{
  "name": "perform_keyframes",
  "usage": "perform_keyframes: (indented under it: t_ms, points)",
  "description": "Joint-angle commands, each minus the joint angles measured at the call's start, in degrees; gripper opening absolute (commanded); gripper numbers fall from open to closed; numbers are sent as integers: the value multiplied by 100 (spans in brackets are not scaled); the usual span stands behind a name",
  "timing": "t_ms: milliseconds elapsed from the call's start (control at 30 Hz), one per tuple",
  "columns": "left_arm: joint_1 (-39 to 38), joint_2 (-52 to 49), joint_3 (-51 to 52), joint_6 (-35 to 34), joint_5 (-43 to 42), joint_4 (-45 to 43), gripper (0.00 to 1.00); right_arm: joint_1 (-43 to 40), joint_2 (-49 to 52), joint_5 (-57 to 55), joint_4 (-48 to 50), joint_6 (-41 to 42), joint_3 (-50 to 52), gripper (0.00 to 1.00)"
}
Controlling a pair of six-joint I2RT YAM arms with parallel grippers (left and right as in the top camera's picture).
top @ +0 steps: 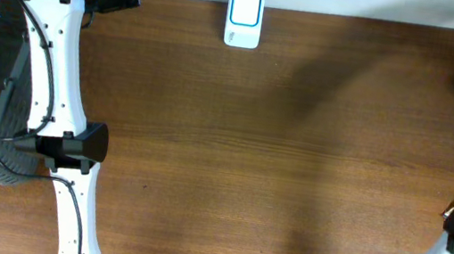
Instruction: Scan the item barcode
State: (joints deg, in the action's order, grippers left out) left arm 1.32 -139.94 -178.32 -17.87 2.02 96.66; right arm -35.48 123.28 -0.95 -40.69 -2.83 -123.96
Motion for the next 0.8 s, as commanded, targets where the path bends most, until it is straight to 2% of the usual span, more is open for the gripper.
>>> perform_keyframes:
  t_ms: [0,100,167,200,333,433,467,500,600,767]
  points:
    - [13,68,22,-55,79,4,99,-20,-1270,31,17,66,-238,99]
    - [13,68,22,-55,79,4,99,-13,-2015,48,-275,782,-238,99]
    - [13,68,22,-55,79,4,99,-13,-2605,162,-807,1528,-238,99]
    - [13,68,22,-55,79,4,99,-13,-2892,457,-1121,1593,-238,99]
    - [13,68,22,-55,79,7,99,-13,-3777,1375,-2647,1578,-236,99]
    - [9,68,22,-55,79,4,99,-13,-4218,1449,-3832,1543,-232,99]
    - [9,68,22,-55,79,4,99,15,-4518,1456,-4706,1377,-190,99]
    - [9,68,22,-55,79,4,99,63,-4662,1460,-4986,1193,-129,99]
    - [13,68,22,-55,79,4,99,223,-5132,1770,-5438,732,188,99]
    - [13,68,22,-55,79,4,99,302,-5858,1945,-5663,758,839,99]
